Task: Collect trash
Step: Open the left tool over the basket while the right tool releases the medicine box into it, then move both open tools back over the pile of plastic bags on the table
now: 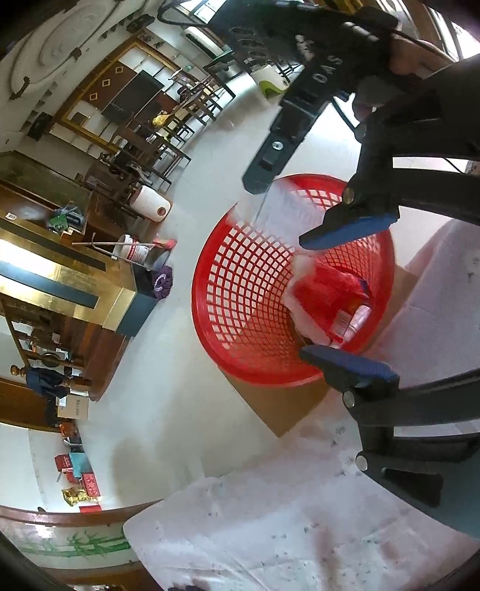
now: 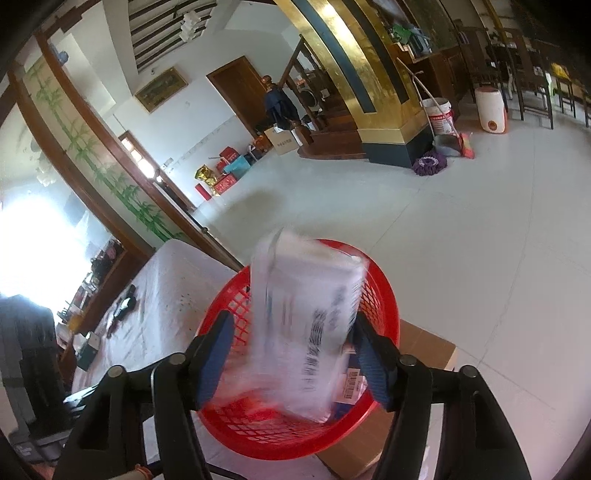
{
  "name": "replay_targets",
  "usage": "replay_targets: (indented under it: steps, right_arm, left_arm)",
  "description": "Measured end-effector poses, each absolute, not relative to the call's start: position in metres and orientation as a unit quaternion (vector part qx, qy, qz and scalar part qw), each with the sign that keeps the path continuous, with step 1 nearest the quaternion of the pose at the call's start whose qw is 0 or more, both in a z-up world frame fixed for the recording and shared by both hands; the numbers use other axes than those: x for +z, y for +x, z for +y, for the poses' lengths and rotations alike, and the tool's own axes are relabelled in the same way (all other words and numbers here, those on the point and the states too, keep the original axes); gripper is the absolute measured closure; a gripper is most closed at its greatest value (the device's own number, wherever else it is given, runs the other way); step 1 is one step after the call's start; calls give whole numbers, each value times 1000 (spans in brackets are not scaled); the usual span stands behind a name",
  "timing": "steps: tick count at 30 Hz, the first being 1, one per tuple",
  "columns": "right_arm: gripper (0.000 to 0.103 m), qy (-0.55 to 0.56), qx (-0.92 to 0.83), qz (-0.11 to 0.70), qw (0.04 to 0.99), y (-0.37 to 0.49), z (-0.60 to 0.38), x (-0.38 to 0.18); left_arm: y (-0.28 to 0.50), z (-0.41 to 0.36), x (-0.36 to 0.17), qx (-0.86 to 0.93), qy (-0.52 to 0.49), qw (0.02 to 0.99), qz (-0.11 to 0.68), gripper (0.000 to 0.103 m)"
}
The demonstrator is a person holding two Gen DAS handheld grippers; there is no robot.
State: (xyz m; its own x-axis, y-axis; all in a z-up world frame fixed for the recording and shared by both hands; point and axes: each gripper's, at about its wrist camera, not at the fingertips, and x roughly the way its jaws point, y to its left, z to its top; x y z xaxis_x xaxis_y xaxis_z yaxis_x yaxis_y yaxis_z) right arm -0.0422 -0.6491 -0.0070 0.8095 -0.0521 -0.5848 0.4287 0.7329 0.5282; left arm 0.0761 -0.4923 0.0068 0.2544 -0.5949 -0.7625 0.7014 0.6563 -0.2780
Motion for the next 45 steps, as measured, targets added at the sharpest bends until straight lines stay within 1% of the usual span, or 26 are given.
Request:
replay_targets:
  steps: [4,8,10,12,15,18,22,32,37,45]
  right_arm:
    - [29,338,-135,271,891,-48,-643,2]
    - [29,327,-121,259,901,-59,-620,19]
    - [28,316,-101,251,909,-66,-599,31]
    - [26,309,-81,245,915,-70,-578,40]
    - [26,297,-41,242,923,-73,-538,51]
    - [26,289,6,244,926,-67,-497,60]
    - [26,252,50,248,934,-59,-445,74]
    - [26,214,133,261,932,-33,-351,81]
    - [26,199,160,275,927,-19,-317,77]
    - [26,187,199,301,914,17,-279,69]
  left_arm:
    - [66,-461,22,-402,44,804,436,45]
    - [49,-409,43,-376,19,830,411,38]
    - [37,-384,55,-357,10,845,398,34]
    - [24,-350,65,-327,-2,864,382,32]
    - [8,-301,73,-284,-19,886,367,30]
    - [-2,-247,77,-243,-46,901,357,29]
    - [-4,-176,73,-177,-81,914,357,29]
    - [-2,-55,62,-59,-144,918,364,29]
    - [-1,-20,56,-23,-164,914,370,28]
    - [20,8,50,-14,-208,901,380,29]
